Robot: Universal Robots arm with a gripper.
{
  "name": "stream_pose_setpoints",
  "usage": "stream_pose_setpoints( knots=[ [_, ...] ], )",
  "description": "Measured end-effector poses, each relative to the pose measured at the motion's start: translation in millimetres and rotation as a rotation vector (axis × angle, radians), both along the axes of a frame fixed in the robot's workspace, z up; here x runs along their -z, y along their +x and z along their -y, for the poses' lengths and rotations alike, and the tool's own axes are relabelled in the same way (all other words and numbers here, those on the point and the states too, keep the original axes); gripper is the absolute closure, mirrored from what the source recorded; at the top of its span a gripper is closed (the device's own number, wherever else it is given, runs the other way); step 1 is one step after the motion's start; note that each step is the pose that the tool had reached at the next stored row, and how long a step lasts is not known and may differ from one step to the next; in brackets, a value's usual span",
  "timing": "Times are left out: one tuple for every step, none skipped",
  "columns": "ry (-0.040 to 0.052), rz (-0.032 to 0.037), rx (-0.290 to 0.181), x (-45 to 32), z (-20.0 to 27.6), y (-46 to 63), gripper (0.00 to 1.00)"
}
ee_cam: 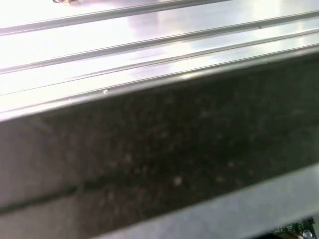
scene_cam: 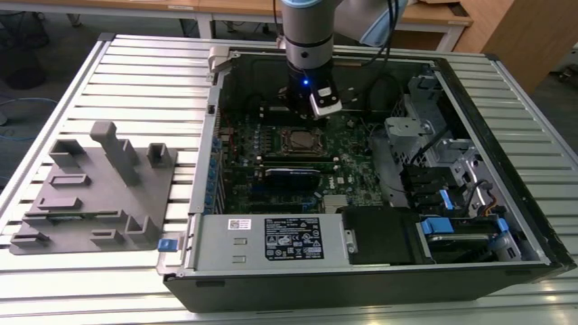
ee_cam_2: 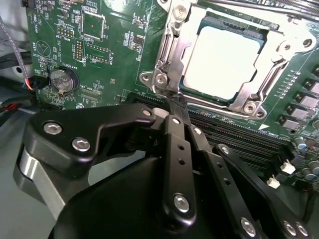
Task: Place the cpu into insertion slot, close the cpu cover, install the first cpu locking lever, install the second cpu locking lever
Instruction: 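Install the first cpu locking lever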
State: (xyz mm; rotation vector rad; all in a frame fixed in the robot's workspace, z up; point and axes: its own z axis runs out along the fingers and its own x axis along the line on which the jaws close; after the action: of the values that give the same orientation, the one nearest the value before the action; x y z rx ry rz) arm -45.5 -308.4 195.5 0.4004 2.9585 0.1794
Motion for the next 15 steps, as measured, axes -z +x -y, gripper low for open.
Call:
stream_pose_setpoints(
  knots=[
    [0.0001, 0.0001, 0.0, 0.0, -0.4, 0.0, 0.89],
    [0.0, 0.0, 0.0, 0.0, -1.0, 0.0, 0.89],
    [0.0, 0.0, 0.001, 0.0, -1.6, 0.0, 0.89],
    [-0.0001, 0.0, 0.001, 0.0, -2.5, 0.0, 0.89],
    [-0.0002, -0.0001, 0.002, -0.1, -3.5, 0.0, 0.89],
    [-0.0001, -0.0001, 0.003, -0.1, -4.4, 0.0, 0.89],
    [0.0005, 0.0002, 0.004, 0.1, -5.4, 0.1, 0.89],
    [0.0009, 0.0004, 0.004, 0.2, -6.1, 0.2, 0.89],
    [0.0017, 0.0009, 0.005, 0.4, -6.6, 0.3, 0.89],
    [0.0016, 0.001, 0.005, 0.5, -6.7, 0.3, 0.89],
    [0.0013, 0.0008, 0.005, 0.4, -6.6, 0.3, 0.89],
    [0.0008, 0.0004, 0.006, 0.2, -6.5, 0.1, 0.89],
    [0.0004, 0.0001, 0.006, 0.1, -6.5, 0.1, 0.89],
    [0.0003, 0.0001, 0.006, 0.1, -6.5, 0.1, 0.89],
    [0.0003, 0.0001, 0.007, 0.1, -6.5, 0.1, 0.89]
  ],
)
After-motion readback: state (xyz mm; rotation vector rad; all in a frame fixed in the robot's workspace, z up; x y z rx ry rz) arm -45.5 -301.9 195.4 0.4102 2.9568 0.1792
